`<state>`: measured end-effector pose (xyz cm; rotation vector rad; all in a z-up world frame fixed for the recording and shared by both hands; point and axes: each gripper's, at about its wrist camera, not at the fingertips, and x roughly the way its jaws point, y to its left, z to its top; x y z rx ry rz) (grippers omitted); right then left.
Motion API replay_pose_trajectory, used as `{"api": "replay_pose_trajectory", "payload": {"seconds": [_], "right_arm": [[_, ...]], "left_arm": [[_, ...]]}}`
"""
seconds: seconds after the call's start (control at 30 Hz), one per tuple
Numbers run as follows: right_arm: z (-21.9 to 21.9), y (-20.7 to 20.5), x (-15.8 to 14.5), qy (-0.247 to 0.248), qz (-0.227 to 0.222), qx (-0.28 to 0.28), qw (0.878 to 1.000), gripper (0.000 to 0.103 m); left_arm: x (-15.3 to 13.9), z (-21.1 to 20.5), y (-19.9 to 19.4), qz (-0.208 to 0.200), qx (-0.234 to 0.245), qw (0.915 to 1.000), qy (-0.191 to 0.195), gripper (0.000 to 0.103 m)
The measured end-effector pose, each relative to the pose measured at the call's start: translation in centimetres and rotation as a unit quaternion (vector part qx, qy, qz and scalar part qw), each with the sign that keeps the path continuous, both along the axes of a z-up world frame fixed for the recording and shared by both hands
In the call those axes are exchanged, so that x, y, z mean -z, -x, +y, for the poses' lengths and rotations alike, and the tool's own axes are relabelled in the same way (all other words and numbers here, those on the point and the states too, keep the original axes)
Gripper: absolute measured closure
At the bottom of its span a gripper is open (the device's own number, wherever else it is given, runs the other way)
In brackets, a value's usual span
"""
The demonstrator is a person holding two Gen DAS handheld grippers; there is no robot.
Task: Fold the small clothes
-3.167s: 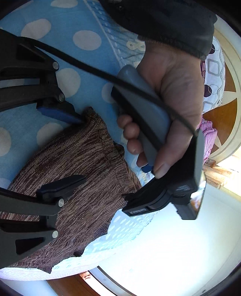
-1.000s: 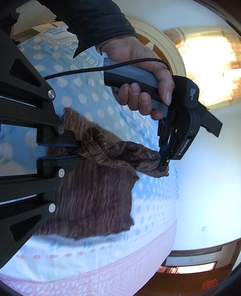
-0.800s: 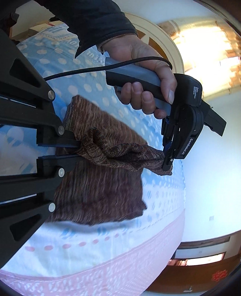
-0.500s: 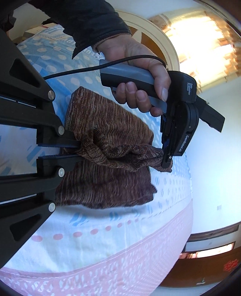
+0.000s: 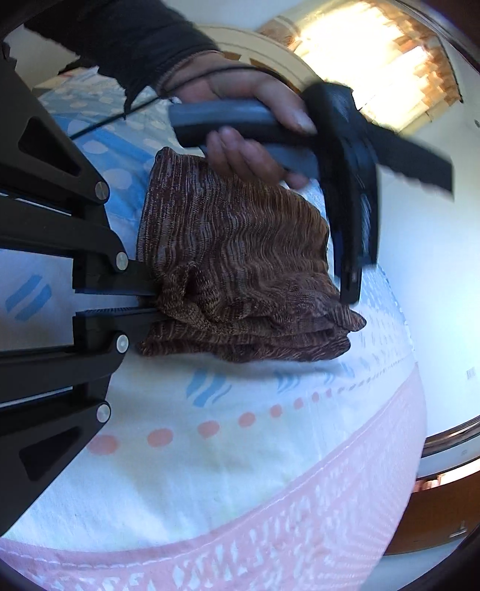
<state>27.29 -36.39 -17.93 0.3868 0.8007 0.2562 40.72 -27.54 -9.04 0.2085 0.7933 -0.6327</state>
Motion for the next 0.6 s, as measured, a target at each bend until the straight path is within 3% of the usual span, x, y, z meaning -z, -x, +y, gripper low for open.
{"api": "replay_pose_trajectory", "payload": {"seconds": [0.03,0.13,0.2,0.23,0.37,0.6], "right_arm": [[-0.3,0.1,0.0,-0.005,-0.001,0.002,1.0,0.098],[-0.7,0.5,-0.3,-0.003,-0.005,0.004,1.0,0.088],[-0.9,1.2,-0.9,0.027,-0.019,0.026,0.999,0.062],[-1.2,1.4,-1.4,0.038,-0.03,0.041,0.998,0.059],[-1.6,0.9,-4.5,0.061,-0.069,0.078,0.993,0.059],[2.8,-8.3,-5.9,0.066,-0.036,-0.005,0.997,0.059]], "left_arm": [[-0.1,1.0,0.9,-0.011,0.001,0.9999,-0.001,0.038],[0.7,4.0,3.2,-0.042,-0.016,0.9986,-0.028,0.037],[1.7,6.0,4.3,-0.051,-0.035,0.9969,-0.048,0.037],[2.2,7.2,4.9,-0.055,-0.043,0.9963,-0.051,0.037],[4.2,10.3,5.6,-0.032,-0.059,0.997,-0.039,0.033],[6.6,11.9,6.1,-0.007,-0.086,0.9961,-0.018,0.025]]}}
